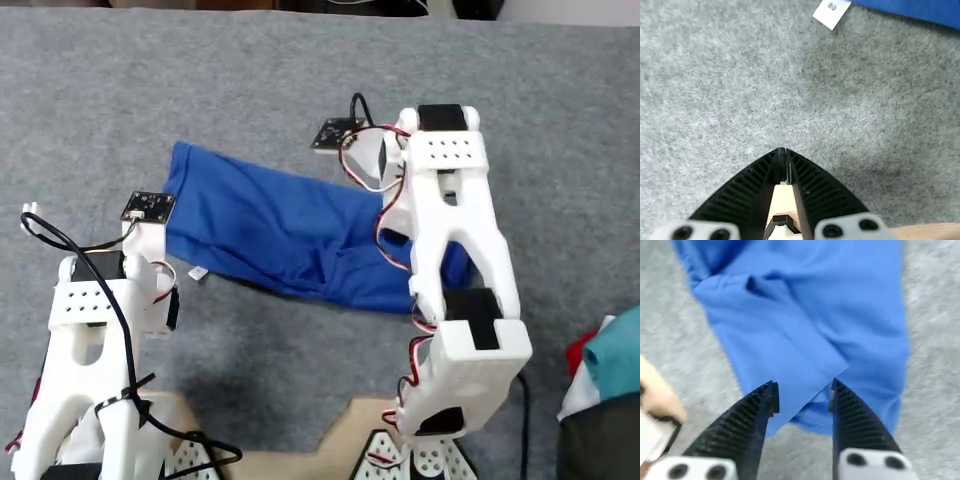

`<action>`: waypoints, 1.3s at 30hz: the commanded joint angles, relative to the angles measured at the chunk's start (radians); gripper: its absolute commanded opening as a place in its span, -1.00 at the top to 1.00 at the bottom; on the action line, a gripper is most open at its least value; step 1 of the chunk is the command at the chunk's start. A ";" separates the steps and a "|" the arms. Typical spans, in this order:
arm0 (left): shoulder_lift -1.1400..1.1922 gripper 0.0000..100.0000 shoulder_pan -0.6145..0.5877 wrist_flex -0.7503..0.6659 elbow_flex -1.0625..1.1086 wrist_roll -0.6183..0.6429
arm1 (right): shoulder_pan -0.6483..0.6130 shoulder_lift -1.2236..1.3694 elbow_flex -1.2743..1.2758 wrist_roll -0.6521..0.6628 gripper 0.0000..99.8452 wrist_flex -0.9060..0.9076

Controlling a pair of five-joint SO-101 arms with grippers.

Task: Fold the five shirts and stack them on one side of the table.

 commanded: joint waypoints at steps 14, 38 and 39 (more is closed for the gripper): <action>0.148 0.73 -0.060 -0.046 -0.358 0.140 | 0.243 -0.151 0.108 -0.054 0.85 0.044; 1.626 0.54 -0.058 0.178 -1.912 0.031 | 0.383 -0.160 0.105 -0.143 0.85 0.029; 1.662 0.54 -0.064 0.181 -1.941 0.031 | 0.383 -0.160 0.107 -0.143 0.85 0.029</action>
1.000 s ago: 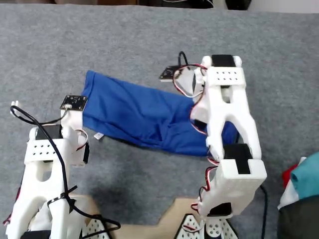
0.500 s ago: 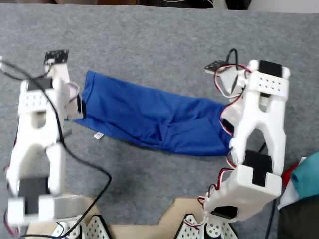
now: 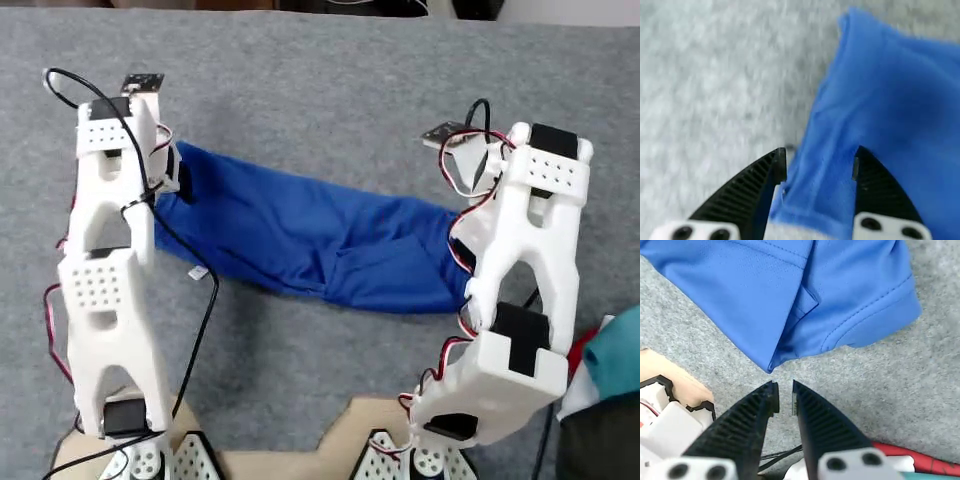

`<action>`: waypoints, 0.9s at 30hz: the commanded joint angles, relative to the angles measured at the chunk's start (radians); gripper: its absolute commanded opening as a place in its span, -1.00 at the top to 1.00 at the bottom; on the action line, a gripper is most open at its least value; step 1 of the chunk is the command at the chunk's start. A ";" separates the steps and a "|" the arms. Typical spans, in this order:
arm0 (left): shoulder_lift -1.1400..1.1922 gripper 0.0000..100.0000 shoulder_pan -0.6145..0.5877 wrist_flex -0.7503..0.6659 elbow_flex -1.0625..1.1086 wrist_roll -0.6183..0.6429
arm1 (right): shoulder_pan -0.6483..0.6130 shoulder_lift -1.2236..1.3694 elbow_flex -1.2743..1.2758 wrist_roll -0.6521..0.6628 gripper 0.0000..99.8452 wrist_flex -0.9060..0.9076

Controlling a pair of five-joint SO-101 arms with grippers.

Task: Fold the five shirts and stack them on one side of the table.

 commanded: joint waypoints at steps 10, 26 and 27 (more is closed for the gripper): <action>0.254 0.80 0.000 0.229 -0.336 -0.169 | 0.015 -0.068 -0.005 -0.011 0.85 -0.002; 0.125 0.96 0.021 0.233 -0.253 -0.144 | 0.045 -0.071 -0.056 -0.032 0.86 -0.058; 0.090 0.96 0.032 0.233 -0.239 -0.144 | 0.056 -0.071 -0.091 -0.066 0.86 -0.066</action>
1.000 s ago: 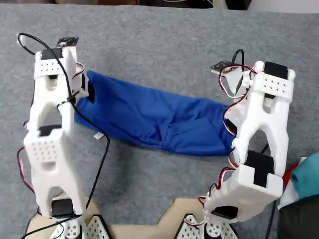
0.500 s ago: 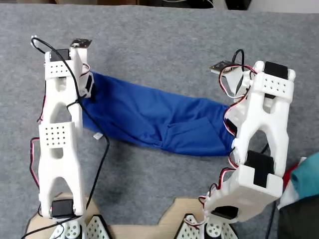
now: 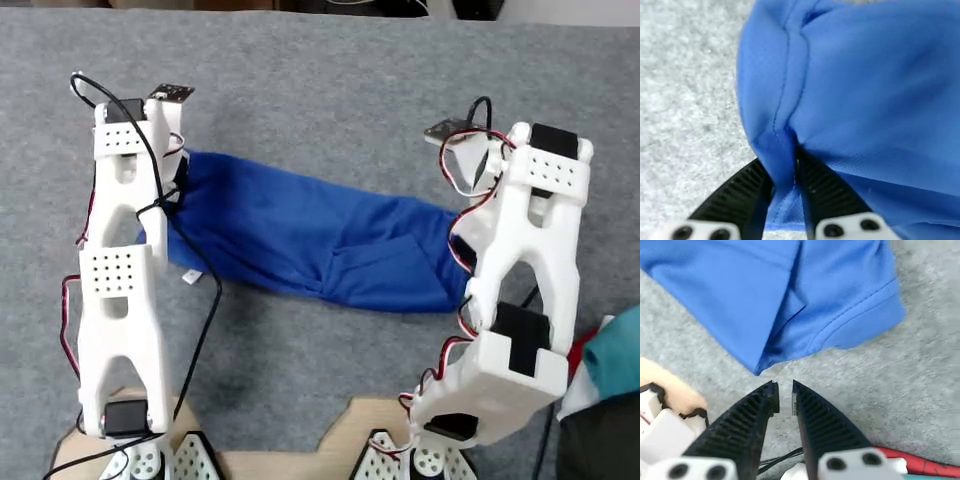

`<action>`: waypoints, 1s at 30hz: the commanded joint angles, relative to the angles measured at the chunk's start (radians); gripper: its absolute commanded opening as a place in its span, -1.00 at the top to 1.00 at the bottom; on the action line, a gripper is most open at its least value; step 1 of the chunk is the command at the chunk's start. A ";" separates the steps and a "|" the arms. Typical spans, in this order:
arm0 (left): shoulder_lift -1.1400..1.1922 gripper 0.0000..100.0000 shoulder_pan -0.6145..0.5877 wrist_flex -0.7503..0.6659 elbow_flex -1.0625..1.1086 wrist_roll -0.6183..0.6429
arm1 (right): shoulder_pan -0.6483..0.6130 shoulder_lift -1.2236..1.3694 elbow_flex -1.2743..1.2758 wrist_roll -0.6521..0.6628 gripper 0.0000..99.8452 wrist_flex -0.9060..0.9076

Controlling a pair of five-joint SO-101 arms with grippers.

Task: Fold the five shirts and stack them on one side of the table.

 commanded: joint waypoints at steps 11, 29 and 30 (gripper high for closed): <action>-0.447 0.96 0.365 0.012 0.377 0.021 | 0.154 -0.062 -0.367 -0.226 0.86 -0.150; -0.481 0.96 0.779 0.012 0.086 0.219 | 0.338 -0.061 -0.361 -0.453 0.86 -0.649; -0.481 0.96 0.796 0.012 0.063 0.229 | 0.351 -0.061 -0.361 -0.451 0.86 -0.654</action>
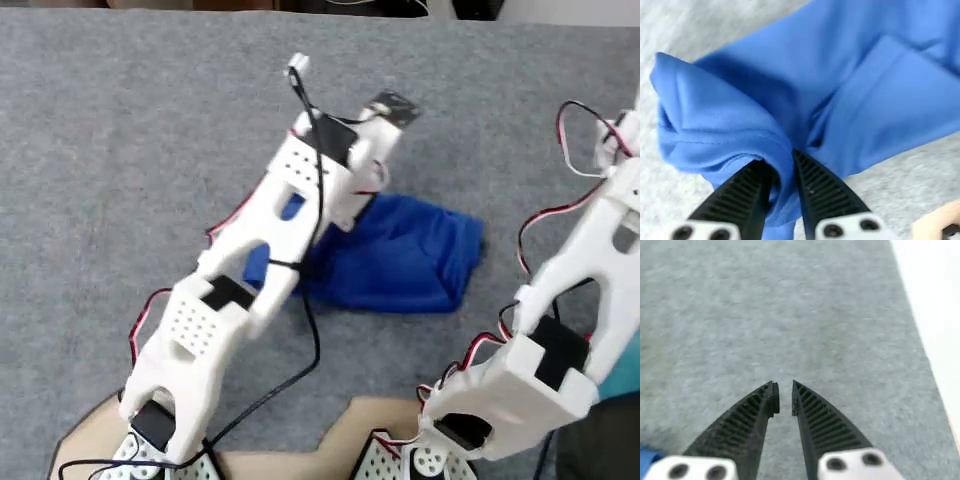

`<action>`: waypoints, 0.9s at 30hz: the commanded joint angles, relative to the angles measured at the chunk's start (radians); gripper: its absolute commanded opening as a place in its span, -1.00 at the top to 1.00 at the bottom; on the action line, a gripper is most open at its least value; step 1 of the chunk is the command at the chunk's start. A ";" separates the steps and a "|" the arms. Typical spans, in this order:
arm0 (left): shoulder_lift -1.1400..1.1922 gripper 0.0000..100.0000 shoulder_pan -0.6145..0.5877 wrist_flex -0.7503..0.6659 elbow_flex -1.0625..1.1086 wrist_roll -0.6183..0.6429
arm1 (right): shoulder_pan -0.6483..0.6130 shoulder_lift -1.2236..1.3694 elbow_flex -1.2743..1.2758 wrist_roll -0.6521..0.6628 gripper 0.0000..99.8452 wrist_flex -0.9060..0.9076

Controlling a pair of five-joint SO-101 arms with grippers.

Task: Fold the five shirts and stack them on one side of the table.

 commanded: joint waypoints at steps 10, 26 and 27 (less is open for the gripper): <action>-0.068 0.96 0.187 -0.020 -0.261 0.038 | 0.140 -0.005 -0.058 0.005 0.86 -0.095; -0.068 0.96 0.339 -0.272 -0.132 0.137 | 0.248 0.007 -0.084 0.005 0.86 -0.123; -0.068 0.96 0.341 -0.288 -0.126 0.137 | 0.248 0.007 -0.084 0.005 0.86 -0.123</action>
